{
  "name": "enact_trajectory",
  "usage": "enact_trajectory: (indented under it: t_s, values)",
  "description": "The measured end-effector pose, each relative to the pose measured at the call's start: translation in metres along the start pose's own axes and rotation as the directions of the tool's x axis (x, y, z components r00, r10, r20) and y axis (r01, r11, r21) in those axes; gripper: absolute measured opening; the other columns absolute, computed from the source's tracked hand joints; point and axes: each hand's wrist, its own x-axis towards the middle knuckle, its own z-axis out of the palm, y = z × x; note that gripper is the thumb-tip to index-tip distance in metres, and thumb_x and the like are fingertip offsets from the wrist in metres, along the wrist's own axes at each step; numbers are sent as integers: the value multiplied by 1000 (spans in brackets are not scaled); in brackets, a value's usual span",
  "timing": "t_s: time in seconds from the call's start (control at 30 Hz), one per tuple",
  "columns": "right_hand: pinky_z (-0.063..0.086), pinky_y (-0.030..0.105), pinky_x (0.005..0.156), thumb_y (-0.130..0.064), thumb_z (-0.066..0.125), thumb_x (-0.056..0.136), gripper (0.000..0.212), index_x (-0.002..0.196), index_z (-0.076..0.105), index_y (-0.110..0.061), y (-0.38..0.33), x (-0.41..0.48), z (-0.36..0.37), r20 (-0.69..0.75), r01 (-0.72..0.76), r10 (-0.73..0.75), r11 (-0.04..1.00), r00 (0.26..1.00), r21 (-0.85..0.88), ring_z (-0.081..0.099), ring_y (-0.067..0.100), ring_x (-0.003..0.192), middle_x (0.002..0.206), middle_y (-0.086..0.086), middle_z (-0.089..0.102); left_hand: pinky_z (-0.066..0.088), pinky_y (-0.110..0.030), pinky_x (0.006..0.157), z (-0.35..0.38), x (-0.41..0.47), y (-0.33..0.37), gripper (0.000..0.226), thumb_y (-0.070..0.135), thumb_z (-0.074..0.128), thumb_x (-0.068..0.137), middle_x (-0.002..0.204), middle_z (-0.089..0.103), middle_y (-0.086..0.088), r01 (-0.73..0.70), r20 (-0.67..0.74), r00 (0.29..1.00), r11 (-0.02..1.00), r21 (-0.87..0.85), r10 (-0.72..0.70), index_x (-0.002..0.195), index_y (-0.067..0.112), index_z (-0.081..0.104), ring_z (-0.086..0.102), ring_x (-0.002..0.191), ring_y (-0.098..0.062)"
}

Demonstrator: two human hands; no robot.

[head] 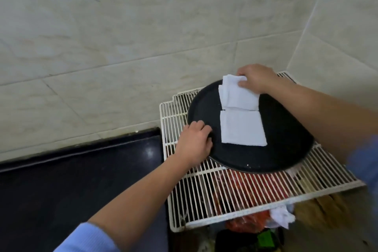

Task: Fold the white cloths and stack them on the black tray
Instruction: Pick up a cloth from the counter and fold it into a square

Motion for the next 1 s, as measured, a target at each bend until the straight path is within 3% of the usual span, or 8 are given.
enact_trajectory:
  t_s: [0.1, 0.27, 0.37, 0.47, 0.63, 0.73, 0.83, 1.0]
  values:
    - [42, 37, 85, -29, 57, 92, 30, 121, 58, -21, 7, 20, 22, 23, 4, -4, 1000, 1000, 10, 53, 31, 112, 124, 6, 59, 43, -38, 88, 0, -1, -2, 26, 24, 54, 86, 102, 57, -3, 24, -10, 1000, 999, -27, -24, 109, 14, 61, 51, 93, -21]
    - [33, 46, 102, -44, 45, 96, 45, 134, 48, -21, -3, 18, 60, -146, 92, -95, 995, 985, -25, 42, 33, 125, 137, 8, 47, 45, -39, 87, 3, -2, -2, 27, 26, 53, 87, 102, 58, -2, 44, -37, 998, 998, -43, -46, 109, 14, 62, 52, 93, -21]
    - [21, 48, 112, -57, 32, 96, 61, 147, 30, -24, -9, 7, 86, -58, 82, -80, 997, 995, 17, 25, 28, 142, 154, 7, 31, 45, -39, 86, 5, -1, -3, 28, 28, 52, 86, 101, 58, -3, 42, -47, 998, 998, -46, -45, 108, 13, 63, 52, 92, -21]
    - [14, 47, 116, -61, 25, 95, 66, 151, 21, -26, -8, 7, 99, -53, 66, -66, 998, 996, -2, 17, 26, 146, 158, 7, 23, 45, -39, 83, 7, -1, -5, 27, 28, 51, 86, 98, 57, -3, 36, -55, 998, 998, -42, -38, 105, 13, 64, 52, 89, -22]
    - [18, 50, 114, -63, 25, 94, 68, 150, 22, -26, -10, 8, 81, 29, 57, -55, 998, 998, -42, 20, 30, 144, 156, 10, 24, 45, -38, 85, -2, -4, -6, 25, 23, 54, 87, 101, 57, -4, -18, -61, 998, 999, -34, 16, 109, 13, 62, 52, 93, -22]
    - [31, 48, 108, -61, 30, 93, 65, 141, 38, -18, -29, 3, 57, -64, 89, -94, 993, 994, -71, 35, 33, 133, 144, 13, 40, 46, -38, 84, -22, -17, -18, 25, 22, 55, 87, 101, 58, -2, -3, -131, 991, 1000, 2, 4, 109, 14, 62, 53, 93, -21]
    - [36, 45, 100, -52, 39, 96, 55, 134, 49, -13, -80, -8, 36, -156, 139, -144, 989, 977, -42, 45, 34, 124, 136, 14, 49, 48, -37, 77, -45, -57, -46, 26, 23, 55, 88, 102, 61, -4, 96, -146, 985, 995, -3, -95, 111, 12, 61, 57, 91, -23]
    - [45, 40, 87, -43, 46, 96, 42, 123, 58, -14, -211, -56, 46, -195, 332, -322, 943, 926, 22, 57, 33, 110, 122, 13, 61, 44, -34, 70, -73, -181, -107, 27, 29, 49, 92, 107, 58, -2, 327, -49, 945, 943, 63, -324, 115, 18, 57, 59, 95, -26]
